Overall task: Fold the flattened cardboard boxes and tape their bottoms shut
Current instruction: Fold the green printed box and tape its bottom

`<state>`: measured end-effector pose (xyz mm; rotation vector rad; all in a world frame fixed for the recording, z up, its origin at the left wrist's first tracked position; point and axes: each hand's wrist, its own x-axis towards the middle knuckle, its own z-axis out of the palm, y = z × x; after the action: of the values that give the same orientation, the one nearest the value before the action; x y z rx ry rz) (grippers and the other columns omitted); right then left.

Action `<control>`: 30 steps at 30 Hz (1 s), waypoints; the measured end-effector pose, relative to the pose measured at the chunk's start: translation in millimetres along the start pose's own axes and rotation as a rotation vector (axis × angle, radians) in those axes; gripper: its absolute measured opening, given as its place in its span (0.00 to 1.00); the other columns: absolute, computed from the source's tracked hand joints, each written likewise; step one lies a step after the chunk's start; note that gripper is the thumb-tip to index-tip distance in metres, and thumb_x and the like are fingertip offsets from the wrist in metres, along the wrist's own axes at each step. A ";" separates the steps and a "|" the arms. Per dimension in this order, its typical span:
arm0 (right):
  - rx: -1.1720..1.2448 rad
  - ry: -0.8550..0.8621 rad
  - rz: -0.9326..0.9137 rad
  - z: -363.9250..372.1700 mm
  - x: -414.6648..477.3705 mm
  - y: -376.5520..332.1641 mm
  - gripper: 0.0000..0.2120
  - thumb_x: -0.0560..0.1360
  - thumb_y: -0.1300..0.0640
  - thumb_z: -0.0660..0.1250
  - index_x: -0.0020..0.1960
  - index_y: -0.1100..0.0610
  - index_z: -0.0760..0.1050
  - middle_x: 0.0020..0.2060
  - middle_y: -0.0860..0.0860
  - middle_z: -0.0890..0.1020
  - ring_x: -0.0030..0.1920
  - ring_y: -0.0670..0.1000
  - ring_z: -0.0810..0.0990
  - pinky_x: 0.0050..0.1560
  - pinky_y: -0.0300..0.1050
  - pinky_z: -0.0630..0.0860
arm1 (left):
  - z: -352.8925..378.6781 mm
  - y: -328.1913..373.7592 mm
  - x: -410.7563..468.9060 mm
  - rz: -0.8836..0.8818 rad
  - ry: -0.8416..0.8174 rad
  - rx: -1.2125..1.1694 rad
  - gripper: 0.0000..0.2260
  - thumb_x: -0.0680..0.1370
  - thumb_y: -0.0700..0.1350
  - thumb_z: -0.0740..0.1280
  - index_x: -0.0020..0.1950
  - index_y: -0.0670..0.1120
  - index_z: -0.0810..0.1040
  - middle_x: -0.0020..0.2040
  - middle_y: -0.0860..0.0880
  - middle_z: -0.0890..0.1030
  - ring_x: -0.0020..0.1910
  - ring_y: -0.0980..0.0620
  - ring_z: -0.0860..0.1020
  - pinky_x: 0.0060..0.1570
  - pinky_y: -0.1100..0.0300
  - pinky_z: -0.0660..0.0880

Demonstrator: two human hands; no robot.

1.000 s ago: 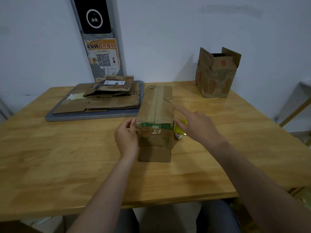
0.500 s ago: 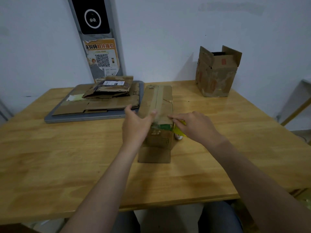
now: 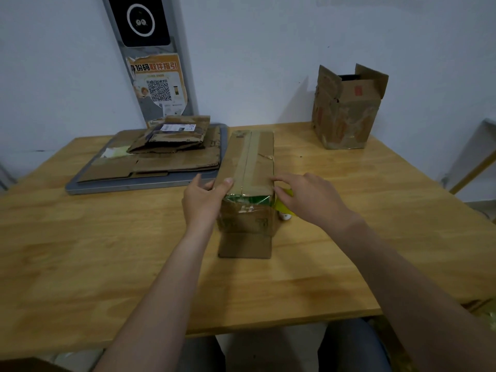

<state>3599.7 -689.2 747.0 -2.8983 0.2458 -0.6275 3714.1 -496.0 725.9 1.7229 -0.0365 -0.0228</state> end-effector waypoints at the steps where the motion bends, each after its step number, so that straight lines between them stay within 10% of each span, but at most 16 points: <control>1: 0.005 0.003 0.006 0.0 0.2 -0.4 0.16 0.83 0.44 0.59 0.70 0.39 0.74 0.45 0.50 0.84 0.48 0.56 0.82 0.37 0.46 0.67 | -2.2 -3.4 2.1 -0.011 -0.017 -0.048 0.40 0.73 0.54 0.79 0.80 0.44 0.66 0.66 0.51 0.82 0.60 0.55 0.80 0.60 0.62 0.77; 7: 0.012 0.027 0.023 2.7 1.1 -3.2 0.16 0.83 0.45 0.61 0.69 0.40 0.75 0.37 0.46 0.76 0.43 0.55 0.80 0.35 0.45 0.65 | -4.5 -18.9 12.8 -0.004 -0.005 -0.057 0.15 0.83 0.49 0.67 0.70 0.50 0.80 0.61 0.54 0.83 0.55 0.56 0.80 0.56 0.59 0.76; 13: 0.040 0.058 0.006 2.4 0.4 -4.3 0.16 0.83 0.47 0.61 0.69 0.41 0.77 0.43 0.51 0.83 0.42 0.55 0.78 0.36 0.45 0.64 | -5.0 -60.3 9.6 0.049 -0.116 0.293 0.14 0.86 0.41 0.57 0.60 0.43 0.83 0.51 0.39 0.85 0.55 0.37 0.81 0.39 0.56 0.72; 18: 0.035 0.024 0.009 1.0 1.7 -6.8 0.16 0.83 0.47 0.61 0.70 0.41 0.76 0.36 0.48 0.77 0.38 0.53 0.72 0.34 0.45 0.62 | -9.7 -22.7 9.8 0.172 -0.020 0.289 0.24 0.88 0.57 0.50 0.66 0.45 0.80 0.61 0.43 0.83 0.62 0.42 0.79 0.61 0.49 0.75; 21: 0.035 0.038 -0.009 2.3 1.9 -7.9 0.16 0.83 0.47 0.61 0.70 0.41 0.76 0.46 0.51 0.84 0.45 0.57 0.80 0.37 0.46 0.64 | -4.0 -6.2 -8.7 0.463 -0.174 0.554 0.27 0.87 0.59 0.47 0.81 0.48 0.65 0.81 0.47 0.65 0.81 0.47 0.59 0.79 0.47 0.58; 26: 0.037 0.039 -0.044 4.4 3.2 -9.2 0.16 0.83 0.48 0.61 0.69 0.44 0.77 0.51 0.53 0.86 0.51 0.59 0.82 0.40 0.47 0.69 | 1.6 -0.8 -21.3 0.772 -0.151 1.298 0.39 0.81 0.69 0.36 0.84 0.46 0.53 0.85 0.49 0.52 0.83 0.48 0.38 0.78 0.37 0.32; 30: -0.018 0.060 -0.117 2.7 7.0 -11.1 0.14 0.83 0.50 0.60 0.65 0.46 0.80 0.44 0.54 0.85 0.45 0.60 0.82 0.38 0.47 0.66 | 17.1 6.1 -22.9 0.893 -0.320 1.291 0.42 0.79 0.71 0.36 0.85 0.45 0.47 0.85 0.47 0.50 0.84 0.51 0.43 0.80 0.40 0.40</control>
<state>3608.5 -679.4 749.5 -2.9307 0.0896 -0.7350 3690.6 -513.0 729.2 2.7898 -1.2879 0.4789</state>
